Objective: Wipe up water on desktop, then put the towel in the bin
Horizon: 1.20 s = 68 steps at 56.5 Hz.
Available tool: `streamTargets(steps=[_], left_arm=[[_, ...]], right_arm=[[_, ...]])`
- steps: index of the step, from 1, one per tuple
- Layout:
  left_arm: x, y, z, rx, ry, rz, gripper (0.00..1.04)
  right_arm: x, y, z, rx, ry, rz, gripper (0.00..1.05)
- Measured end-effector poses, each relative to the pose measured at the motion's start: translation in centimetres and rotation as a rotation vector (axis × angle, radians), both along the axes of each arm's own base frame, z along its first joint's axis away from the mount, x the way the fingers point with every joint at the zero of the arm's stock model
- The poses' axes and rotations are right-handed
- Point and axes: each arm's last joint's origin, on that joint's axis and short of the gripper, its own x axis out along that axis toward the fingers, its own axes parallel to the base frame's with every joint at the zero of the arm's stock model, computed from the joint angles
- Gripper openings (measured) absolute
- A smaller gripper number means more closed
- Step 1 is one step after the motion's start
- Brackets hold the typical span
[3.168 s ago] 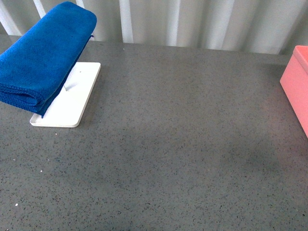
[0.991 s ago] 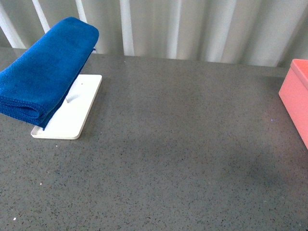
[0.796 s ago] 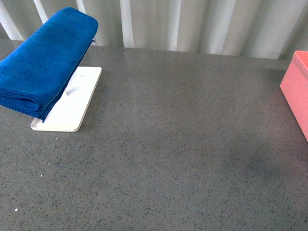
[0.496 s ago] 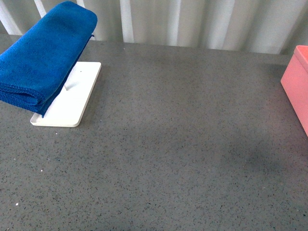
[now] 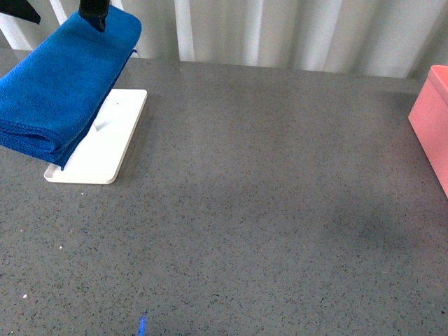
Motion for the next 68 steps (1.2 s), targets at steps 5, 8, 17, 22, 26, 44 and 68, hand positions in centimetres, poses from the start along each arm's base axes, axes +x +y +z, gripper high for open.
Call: streamTargets(steps=[5,8,17,22,26,44,68], left_arm=[[0.0,0.1,-0.4,-0.005,-0.001,0.004,0.98],[0.0,0.2,-0.6,-0.005,0.003,0.006,0.98],[0.2,0.4,-1.6,-0.015,0.022,0.018,0.98],[0.3,0.3,-2.0,-0.021,0.031,0.018,0.98],[0.3,0.3,-2.2,-0.024,0.033,0.02,0.98],[0.4,0.3,-2.4,-0.025,0.031,0.02,0.83],[0.5,0.8,-2.7,-0.059,0.034,0.03,0.07]], right_arm=[[0.0,0.0,0.0,0.0,0.0,0.0,0.98],[0.0,0.0,0.0,0.0,0.0,0.0,0.98],[0.0,0.0,0.0,0.0,0.0,0.0,0.98],[0.0,0.0,0.0,0.0,0.0,0.0,0.98],[0.0,0.0,0.0,0.0,0.0,0.0,0.98],[0.0,0.0,0.0,0.0,0.0,0.0,0.98],[0.0,0.0,0.0,0.0,0.0,0.0,0.98]])
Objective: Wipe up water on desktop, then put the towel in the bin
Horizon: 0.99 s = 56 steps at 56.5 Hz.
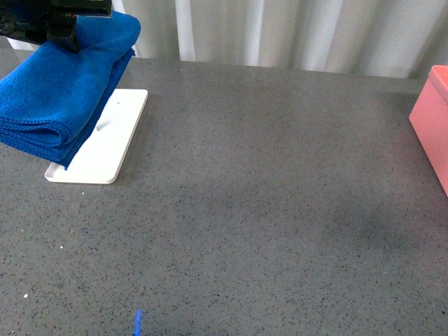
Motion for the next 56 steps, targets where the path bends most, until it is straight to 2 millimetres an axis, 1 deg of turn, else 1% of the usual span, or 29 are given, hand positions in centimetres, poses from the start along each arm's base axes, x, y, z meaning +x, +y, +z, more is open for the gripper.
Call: streamTargets(steps=[2,6,16,22,30,32,38,40,43,46,50,56], left_arm=[[0.0,0.0,0.1,-0.005,-0.002,-0.001,0.05],[-0.1,-0.1,0.6,-0.029,-0.018,-0.015,0.05],[-0.6,-0.3,3.6,-0.092,-0.1,-0.038,0.05],[-1.2,-0.5,5.8,-0.115,-0.167,-0.05,0.05],[-2.8,-1.4,8.3,-0.18,-0.243,-0.099,0.05],[-3.8,-2.0,9.2,-0.23,-0.276,-0.14,0.05],[-5.7,-3.4,10.1,-0.311,-0.317,-0.23,0.05],[-6.6,-4.2,10.4,-0.348,-0.333,-0.266,0.05],[-8.5,-6.0,11.0,-0.414,-0.363,-0.335,0.05],[-9.8,-7.3,11.3,-0.456,-0.378,-0.377,0.05],[-11.7,-9.5,11.4,-0.513,-0.376,-0.43,0.05],[-13.1,-11.4,10.8,-0.55,-0.366,-0.477,0.05]], right_arm=[[0.0,0.0,0.0,0.0,0.0,0.0,0.98],[0.0,0.0,0.0,0.0,0.0,0.0,0.98],[0.0,0.0,0.0,0.0,0.0,0.0,0.98],[0.0,0.0,0.0,0.0,0.0,0.0,0.98],[0.0,0.0,0.0,0.0,0.0,0.0,0.98],[0.0,0.0,0.0,0.0,0.0,0.0,0.98],[0.0,0.0,0.0,0.0,0.0,0.0,0.98],[0.0,0.0,0.0,0.0,0.0,0.0,0.98],[0.0,0.0,0.0,0.0,0.0,0.0,0.98],[0.0,0.0,0.0,0.0,0.0,0.0,0.98],[0.0,0.0,0.0,0.0,0.0,0.0,0.98],[0.0,0.0,0.0,0.0,0.0,0.0,0.98]])
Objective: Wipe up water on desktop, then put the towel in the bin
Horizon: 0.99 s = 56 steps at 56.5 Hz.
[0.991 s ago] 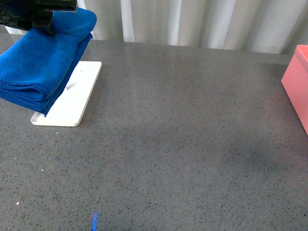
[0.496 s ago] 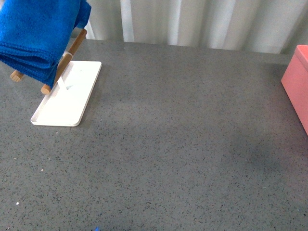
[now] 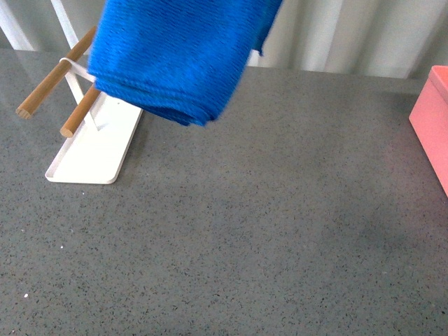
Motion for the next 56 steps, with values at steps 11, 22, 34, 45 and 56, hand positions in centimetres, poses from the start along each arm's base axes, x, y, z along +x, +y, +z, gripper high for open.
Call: streamTargets(steps=[11,22,34,45,56], left_arm=[[-1.2,-3.5,-2.1,0.033,0.028,-0.046,0.05],[-1.2,-3.7,-2.1,0.04,0.012,-0.052,0.05],[-1.3,-3.8,-2.1,0.042,0.01,-0.054,0.05],[-1.2,-3.8,-2.1,0.042,0.01,-0.052,0.05],[-1.2,-3.8,-2.1,0.042,0.01,-0.052,0.05]], right_arm=[[0.0,0.0,0.0,0.0,0.0,0.0,0.98],[0.0,0.0,-0.1,0.009,0.076,0.031,0.98],[4.5,-1.3,2.3,0.118,0.492,0.231,0.98],[9.9,-0.5,3.4,0.195,0.505,0.527,0.98],[13.7,2.9,2.9,0.26,0.498,0.759,0.98]])
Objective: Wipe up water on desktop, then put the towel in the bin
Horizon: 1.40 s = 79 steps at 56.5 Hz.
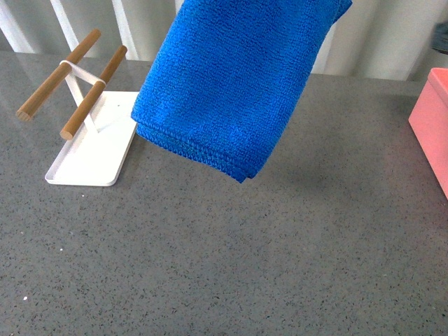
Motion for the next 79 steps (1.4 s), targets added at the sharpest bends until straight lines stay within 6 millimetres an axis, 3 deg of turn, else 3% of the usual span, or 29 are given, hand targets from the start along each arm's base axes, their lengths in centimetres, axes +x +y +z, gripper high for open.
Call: streamTargets(steps=[10,25,49,54,71,79], left_arm=[[0.0,0.0,0.0,0.0,0.0,0.0,0.05],[0.0,0.0,0.0,0.0,0.0,0.0,0.05],[0.0,0.0,0.0,0.0,0.0,0.0,0.05],[0.0,0.0,0.0,0.0,0.0,0.0,0.05],[0.0,0.0,0.0,-0.001,-0.001,0.0,0.05],[0.0,0.0,0.0,-0.001,-0.004,0.0,0.24]], right_arm=[[4.0,3.3,-1.2,0.012,0.032,0.054,0.98],[6.0,6.8,-1.6,0.032,-0.018,0.186,0.98],[9.0,9.1,-2.5,0.047,-0.034,0.205,0.97],[9.2,9.3,-2.4,0.061,-0.051,0.21,0.87],[10.2,9.9,-1.3,0.096,-0.069,0.187,0.36],[10.4,10.0,-1.3,0.09,-0.061,0.167,0.19]])
